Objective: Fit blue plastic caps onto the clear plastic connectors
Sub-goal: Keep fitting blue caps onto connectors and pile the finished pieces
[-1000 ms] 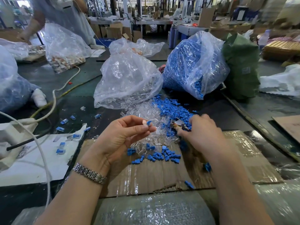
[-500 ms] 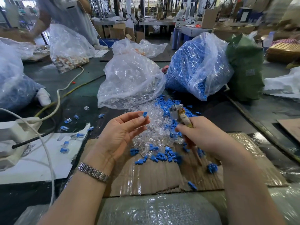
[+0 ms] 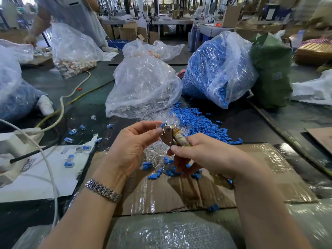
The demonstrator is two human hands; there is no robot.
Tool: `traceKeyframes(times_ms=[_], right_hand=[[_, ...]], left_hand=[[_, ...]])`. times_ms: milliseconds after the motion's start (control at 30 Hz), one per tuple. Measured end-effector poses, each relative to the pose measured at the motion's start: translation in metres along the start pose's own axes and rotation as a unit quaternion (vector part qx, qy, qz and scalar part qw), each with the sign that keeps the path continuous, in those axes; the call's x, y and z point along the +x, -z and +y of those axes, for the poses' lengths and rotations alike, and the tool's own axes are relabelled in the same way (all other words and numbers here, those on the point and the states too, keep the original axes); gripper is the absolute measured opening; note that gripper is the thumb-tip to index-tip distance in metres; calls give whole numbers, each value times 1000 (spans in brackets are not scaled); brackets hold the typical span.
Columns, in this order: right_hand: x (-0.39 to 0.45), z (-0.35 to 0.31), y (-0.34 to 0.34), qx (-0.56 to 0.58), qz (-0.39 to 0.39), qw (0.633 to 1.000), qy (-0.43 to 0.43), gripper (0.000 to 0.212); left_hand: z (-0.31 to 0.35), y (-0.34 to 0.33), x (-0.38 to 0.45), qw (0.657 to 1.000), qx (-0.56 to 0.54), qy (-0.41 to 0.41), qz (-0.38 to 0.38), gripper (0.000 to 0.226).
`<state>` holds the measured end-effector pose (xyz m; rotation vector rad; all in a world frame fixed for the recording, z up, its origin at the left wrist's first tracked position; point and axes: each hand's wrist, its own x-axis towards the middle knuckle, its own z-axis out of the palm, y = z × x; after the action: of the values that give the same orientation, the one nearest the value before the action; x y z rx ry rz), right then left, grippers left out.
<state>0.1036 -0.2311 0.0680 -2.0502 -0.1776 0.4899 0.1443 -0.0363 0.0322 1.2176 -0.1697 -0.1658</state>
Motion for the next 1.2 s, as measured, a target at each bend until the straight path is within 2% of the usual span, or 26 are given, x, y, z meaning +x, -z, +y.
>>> traceKeyframes(times_ms=[133,267,433,600,667,733,800,833,933,967,1000,1033,1133,1200], right_hand=[[1,1,0,11,1,1000,-4,41],[2,-1,-6,-2,30,1000,-9,52],[1,-4,-11,-26,54,998,-12,57],[5,-2,-11,-1,54,998,-14,55],[6,0,-5,11,47,999,-12,51],[4,7,4,29,74,997,-6,47],[2,14,15,18,137,990,2,47],[1,17,20,-4,177,984,3,46],[2,23,29,-136,283,949,-32,45],[4,25,30,-189,301,933,-58,43],[6,27,30,-230,307,920,-84,41],[9,28,29,-260,304,910,-109,41],[17,34,26,-298,287,895,-163,45],[21,36,25,-316,285,887,-179,50]], left_hand=[[-2,-1,-2,1000,16,-9,-2,31],[-3,0,-2,998,57,-28,12,32],[-4,1,-4,993,109,-46,18,23],[-5,2,0,987,143,-72,24,21],[-3,7,1,985,145,-79,53,18],[0,15,1,975,174,-90,102,14],[4,24,1,942,256,-120,181,15],[8,27,1,912,311,-133,232,17],[15,32,0,795,467,-126,367,14],[16,34,0,757,509,-122,390,15],[16,35,0,734,539,-125,394,16],[15,34,0,729,555,-136,376,18],[5,30,2,765,581,-137,240,23],[-4,28,5,758,622,-101,167,24]])
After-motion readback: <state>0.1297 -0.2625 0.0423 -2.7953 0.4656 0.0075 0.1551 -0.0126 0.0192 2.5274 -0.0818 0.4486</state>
